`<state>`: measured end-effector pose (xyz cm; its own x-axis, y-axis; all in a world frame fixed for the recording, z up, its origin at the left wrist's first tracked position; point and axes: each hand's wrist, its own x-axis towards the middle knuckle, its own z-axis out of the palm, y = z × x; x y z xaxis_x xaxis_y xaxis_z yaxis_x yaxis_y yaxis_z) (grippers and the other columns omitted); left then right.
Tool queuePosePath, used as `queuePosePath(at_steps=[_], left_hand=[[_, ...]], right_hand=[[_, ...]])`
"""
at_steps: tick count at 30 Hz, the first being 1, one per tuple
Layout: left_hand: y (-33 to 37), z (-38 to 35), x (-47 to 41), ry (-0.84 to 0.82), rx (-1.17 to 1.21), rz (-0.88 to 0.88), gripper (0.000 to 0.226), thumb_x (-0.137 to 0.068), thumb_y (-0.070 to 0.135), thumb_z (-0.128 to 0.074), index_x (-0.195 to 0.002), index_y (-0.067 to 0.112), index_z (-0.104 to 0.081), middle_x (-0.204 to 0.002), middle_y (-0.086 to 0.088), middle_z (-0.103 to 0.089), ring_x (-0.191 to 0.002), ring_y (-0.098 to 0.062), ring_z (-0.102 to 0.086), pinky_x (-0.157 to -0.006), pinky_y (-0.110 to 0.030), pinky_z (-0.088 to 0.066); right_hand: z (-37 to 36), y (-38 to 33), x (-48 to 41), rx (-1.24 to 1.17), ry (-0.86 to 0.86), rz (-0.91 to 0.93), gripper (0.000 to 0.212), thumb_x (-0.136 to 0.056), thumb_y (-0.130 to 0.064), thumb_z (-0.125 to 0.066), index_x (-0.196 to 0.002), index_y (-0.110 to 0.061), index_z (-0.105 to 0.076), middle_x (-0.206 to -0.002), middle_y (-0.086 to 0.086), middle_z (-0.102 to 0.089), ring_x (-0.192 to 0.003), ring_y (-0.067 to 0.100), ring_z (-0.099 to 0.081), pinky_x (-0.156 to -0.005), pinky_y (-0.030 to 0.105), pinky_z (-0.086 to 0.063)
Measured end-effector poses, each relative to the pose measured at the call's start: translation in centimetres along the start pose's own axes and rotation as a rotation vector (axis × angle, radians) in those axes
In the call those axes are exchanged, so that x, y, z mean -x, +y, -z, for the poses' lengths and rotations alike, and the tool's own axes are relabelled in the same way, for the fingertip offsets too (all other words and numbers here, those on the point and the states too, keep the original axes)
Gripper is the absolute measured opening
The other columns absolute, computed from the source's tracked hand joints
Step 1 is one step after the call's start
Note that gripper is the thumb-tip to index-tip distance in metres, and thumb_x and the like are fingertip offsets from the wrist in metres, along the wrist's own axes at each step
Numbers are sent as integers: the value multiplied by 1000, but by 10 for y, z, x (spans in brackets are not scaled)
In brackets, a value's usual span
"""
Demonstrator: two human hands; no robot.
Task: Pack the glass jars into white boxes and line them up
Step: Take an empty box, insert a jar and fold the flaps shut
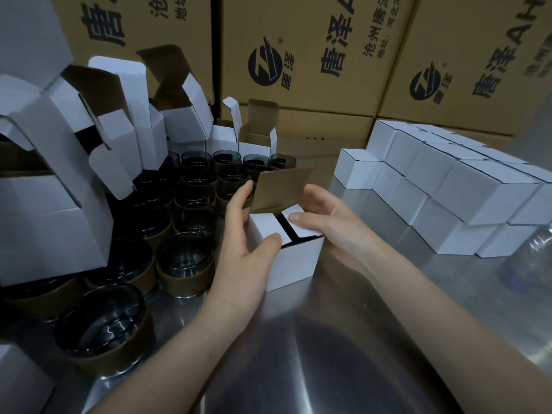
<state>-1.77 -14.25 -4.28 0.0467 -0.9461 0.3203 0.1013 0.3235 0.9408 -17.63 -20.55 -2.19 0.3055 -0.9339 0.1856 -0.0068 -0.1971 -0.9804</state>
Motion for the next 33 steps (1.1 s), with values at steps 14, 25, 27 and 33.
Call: queuePosePath(at_steps=[14,25,27,33], left_hand=[[6,-1,4,30,-30,78,28,-73,31,-64,-101,33,-62,-120,2,-61,-116,-13,-56,-102,-46,-46],[0,3,1,46,76,143,27,-86,11,-46,-88,27,-68,-110,-7,-68,-110,-30,-61,-86,-38,-45],[2,3,1,41,100,149,27,-90,14,-44,-86,26,-68,-110,-5,-70,-111,-30,-61,-89,-37,-46],[5,-1,9,-12,-72,109,51,-62,55,-69,-104,29,-57,-126,0,-57,-122,-18,-54,-105,-50,-43]], right_hand=[[6,-12,3,36,-43,-123,34,-98,1,-45,-98,-19,-72,-106,-1,-70,-99,11,-63,-73,19,-49],[11,-12,4,-25,-111,-180,26,-80,-24,-62,-102,-27,-77,-106,-1,-71,-96,11,-63,-73,19,-49],[12,-11,4,-23,-118,-181,27,-80,-20,-65,-103,-27,-75,-104,-3,-71,-94,10,-64,-70,19,-50],[14,-9,3,-15,-145,-142,30,-81,-17,-65,-110,-20,-70,-107,0,-70,-96,13,-64,-74,20,-50]])
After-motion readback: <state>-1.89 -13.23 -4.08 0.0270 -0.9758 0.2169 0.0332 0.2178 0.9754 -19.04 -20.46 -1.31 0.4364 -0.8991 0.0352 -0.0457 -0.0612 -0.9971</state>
